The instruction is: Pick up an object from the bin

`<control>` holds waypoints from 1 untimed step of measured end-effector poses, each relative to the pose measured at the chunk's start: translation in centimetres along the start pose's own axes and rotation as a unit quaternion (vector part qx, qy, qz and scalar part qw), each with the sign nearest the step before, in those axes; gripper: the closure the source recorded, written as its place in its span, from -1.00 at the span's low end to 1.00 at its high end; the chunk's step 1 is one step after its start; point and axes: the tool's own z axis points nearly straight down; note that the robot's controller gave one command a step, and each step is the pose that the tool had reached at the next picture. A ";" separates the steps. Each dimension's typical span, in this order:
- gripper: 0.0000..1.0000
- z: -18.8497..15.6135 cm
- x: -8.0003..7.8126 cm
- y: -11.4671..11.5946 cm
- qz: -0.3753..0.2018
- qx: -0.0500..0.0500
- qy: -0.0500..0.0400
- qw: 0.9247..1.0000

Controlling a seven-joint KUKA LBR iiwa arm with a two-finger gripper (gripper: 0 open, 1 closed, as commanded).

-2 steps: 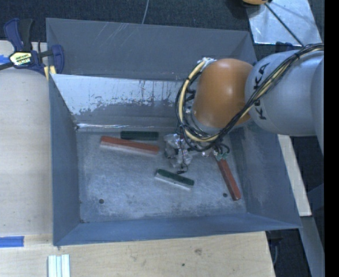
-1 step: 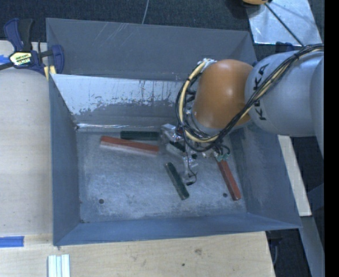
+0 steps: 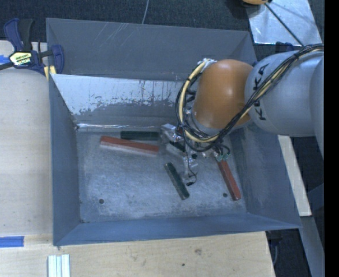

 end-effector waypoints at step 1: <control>-1.00 -2.3 -2.1 1.4 0.029 0.000 0.003 1.000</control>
Offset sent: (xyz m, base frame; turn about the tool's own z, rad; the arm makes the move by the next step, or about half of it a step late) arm -0.0023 0.0908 0.0267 0.1187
